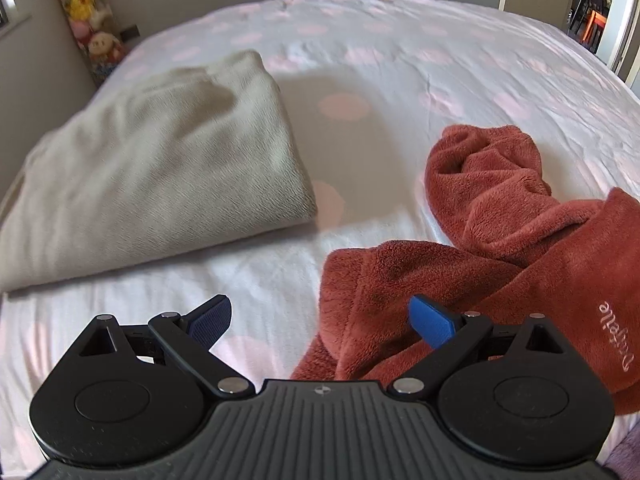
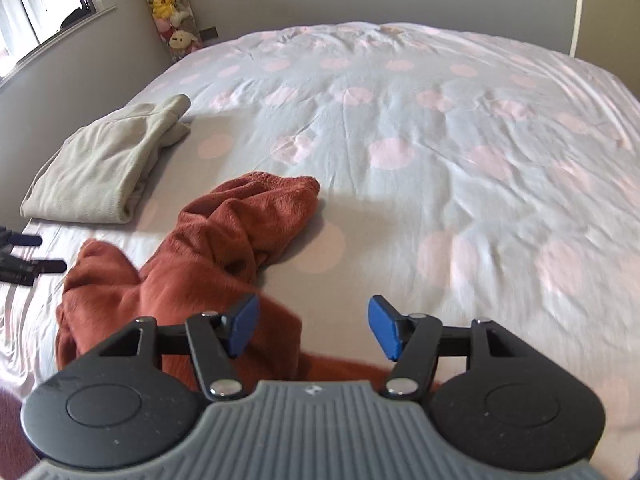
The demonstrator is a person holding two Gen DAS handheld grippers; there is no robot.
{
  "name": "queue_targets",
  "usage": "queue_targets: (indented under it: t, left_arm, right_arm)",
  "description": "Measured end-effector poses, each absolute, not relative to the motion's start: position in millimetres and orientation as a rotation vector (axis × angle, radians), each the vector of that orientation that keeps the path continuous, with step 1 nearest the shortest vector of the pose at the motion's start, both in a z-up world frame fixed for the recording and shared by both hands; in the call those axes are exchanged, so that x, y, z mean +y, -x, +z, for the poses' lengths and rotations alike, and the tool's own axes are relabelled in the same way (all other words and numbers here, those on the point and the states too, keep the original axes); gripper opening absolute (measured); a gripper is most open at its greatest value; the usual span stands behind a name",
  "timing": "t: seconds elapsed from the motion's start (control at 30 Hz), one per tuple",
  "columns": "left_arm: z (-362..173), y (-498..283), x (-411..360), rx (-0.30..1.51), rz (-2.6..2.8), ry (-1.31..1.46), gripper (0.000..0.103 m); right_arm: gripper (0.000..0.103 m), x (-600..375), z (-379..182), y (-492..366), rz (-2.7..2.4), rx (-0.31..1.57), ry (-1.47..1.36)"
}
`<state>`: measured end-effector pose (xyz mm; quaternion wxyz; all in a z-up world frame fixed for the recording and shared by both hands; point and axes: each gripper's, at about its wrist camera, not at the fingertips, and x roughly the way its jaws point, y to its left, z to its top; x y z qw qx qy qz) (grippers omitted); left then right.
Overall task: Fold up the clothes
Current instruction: 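Grasp a fleece edge with the left gripper while the right gripper grasps another edge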
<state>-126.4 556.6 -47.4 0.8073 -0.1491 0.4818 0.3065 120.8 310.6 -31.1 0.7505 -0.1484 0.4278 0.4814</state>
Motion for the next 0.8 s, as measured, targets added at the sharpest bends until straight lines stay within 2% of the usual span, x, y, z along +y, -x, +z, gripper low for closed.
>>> queue_targets:
  t: [0.07,0.17,0.23,0.3,0.33,0.4,0.43,0.47,0.5,0.53,0.6,0.8]
  left_arm:
    - [-57.7,120.5,565.4,1.043,0.642,0.373,0.097]
    - [-74.0,110.4,576.2,1.073,0.622,0.428,0.096]
    - [-80.8,106.2,581.9,1.081,0.611,0.459,0.088]
    - [-86.3,103.5,588.1,1.083,0.591,0.5,0.071]
    - [-88.5,103.2,590.3,1.08,0.577,0.533,0.067]
    - [-92.1,102.2,591.9,1.074,0.557,0.579,0.048]
    - [-92.4,101.4,590.7,1.072,0.55,0.584,0.045]
    - [-90.6,101.2,588.6,1.073,0.553,0.579,0.038]
    - [-88.8,100.9,586.5,1.074,0.556,0.575,0.033]
    - [-86.9,100.7,584.5,1.075,0.559,0.57,0.032]
    - [-82.2,101.1,580.5,1.075,0.568,0.562,0.029]
    - [-38.5,140.4,581.4,1.011,0.676,0.585,0.026]
  right_arm:
    - [0.074,340.3,-44.6,-136.8,1.068,0.969,0.308]
    - [0.074,384.4,-67.9,-160.4,1.08,1.03,0.273]
    - [0.074,412.4,-83.6,-175.1,1.069,1.065,0.253]
    - [0.074,431.5,-96.8,-186.7,1.062,1.097,0.224]
    - [0.074,438.8,-103.0,-191.9,1.058,1.114,0.205]
    - [0.072,451.1,-115.2,-200.7,1.05,1.158,0.164]
    - [0.062,455.3,-120.9,-203.8,1.044,1.18,0.141]
    - [0.037,457.0,-124.1,-204.8,1.038,1.192,0.125]
    - [0.021,454.6,-121.9,-202.5,1.034,1.184,0.121]
    - [0.013,452.3,-119.7,-200.3,1.03,1.177,0.118]
    - [0.011,446.8,-114.3,-195.6,1.021,1.158,0.115]
    - [0.009,367.7,-48.3,-195.2,0.89,0.954,0.156]
